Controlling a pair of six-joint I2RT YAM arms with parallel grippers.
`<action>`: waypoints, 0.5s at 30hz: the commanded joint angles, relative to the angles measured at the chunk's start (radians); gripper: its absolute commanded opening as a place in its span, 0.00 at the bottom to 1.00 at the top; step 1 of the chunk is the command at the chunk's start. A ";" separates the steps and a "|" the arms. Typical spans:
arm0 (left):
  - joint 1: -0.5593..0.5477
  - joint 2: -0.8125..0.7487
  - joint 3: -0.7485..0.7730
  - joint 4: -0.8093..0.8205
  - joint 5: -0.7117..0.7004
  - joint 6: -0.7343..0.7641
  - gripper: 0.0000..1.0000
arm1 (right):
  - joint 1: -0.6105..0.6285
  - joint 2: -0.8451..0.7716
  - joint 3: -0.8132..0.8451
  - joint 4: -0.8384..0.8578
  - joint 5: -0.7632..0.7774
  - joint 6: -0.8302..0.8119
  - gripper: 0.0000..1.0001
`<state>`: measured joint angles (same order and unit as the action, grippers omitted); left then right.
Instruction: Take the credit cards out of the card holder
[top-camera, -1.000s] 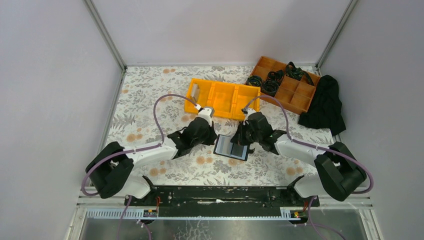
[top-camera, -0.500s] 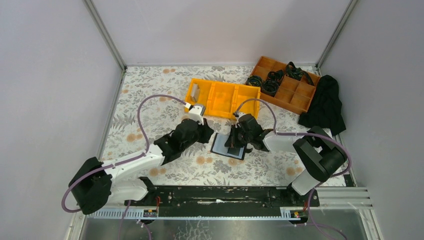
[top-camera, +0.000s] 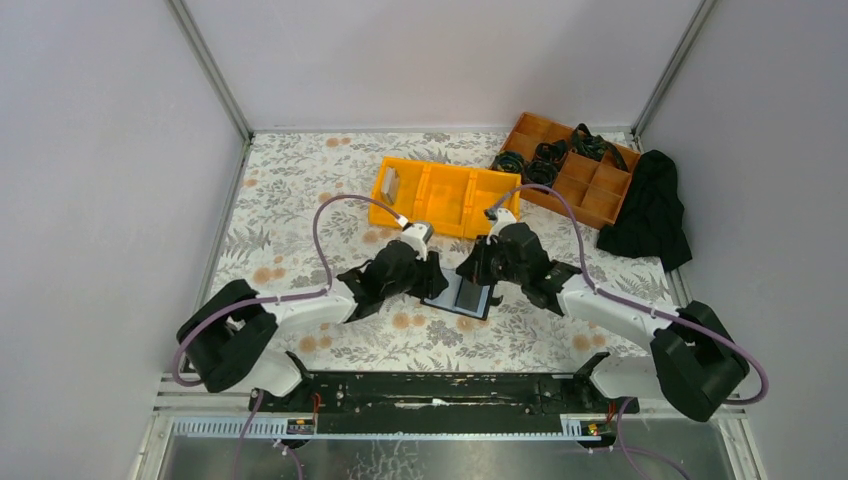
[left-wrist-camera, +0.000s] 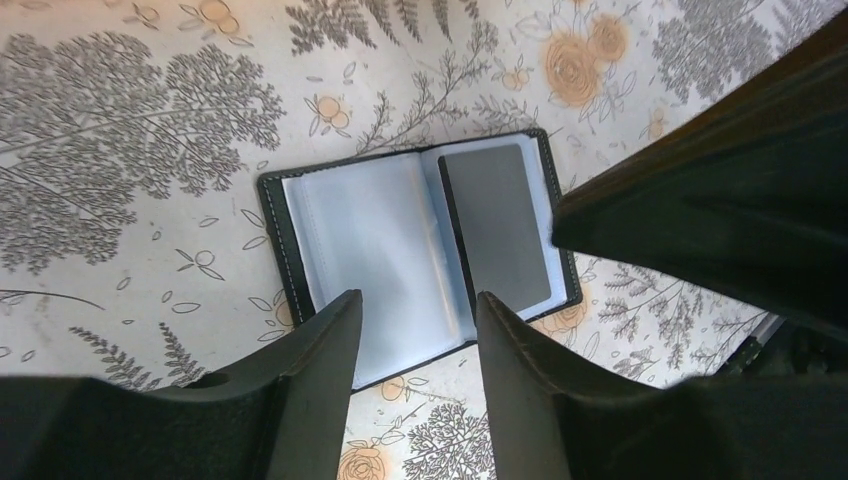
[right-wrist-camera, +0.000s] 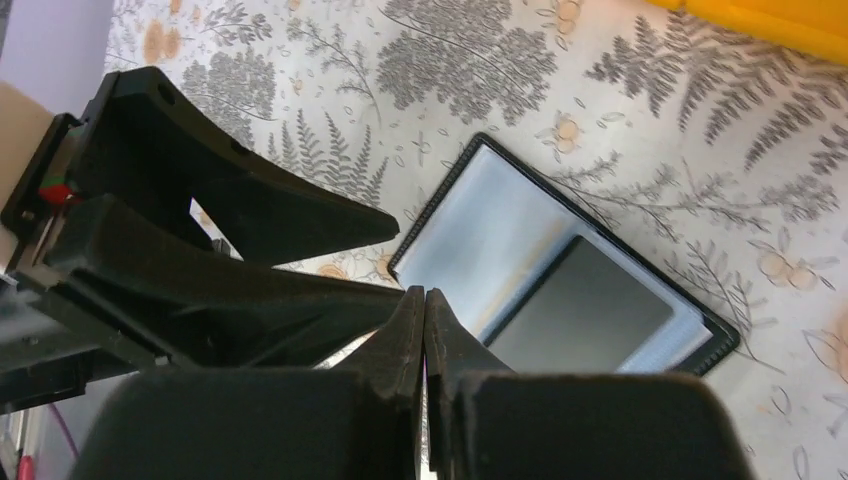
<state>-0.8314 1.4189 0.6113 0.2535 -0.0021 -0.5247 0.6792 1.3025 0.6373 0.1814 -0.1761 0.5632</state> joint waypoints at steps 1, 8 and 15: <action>-0.006 0.051 0.047 0.095 0.055 -0.011 0.51 | 0.008 -0.062 -0.082 -0.074 0.094 -0.014 0.02; 0.019 0.223 0.143 0.080 0.160 0.008 0.55 | 0.006 -0.145 -0.221 -0.085 0.165 0.031 0.03; 0.047 0.322 0.141 0.138 0.274 -0.077 0.44 | -0.009 -0.126 -0.225 -0.091 0.210 0.006 0.03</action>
<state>-0.8017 1.7031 0.7444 0.2974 0.1848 -0.5495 0.6785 1.1683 0.3878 0.0757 -0.0292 0.5819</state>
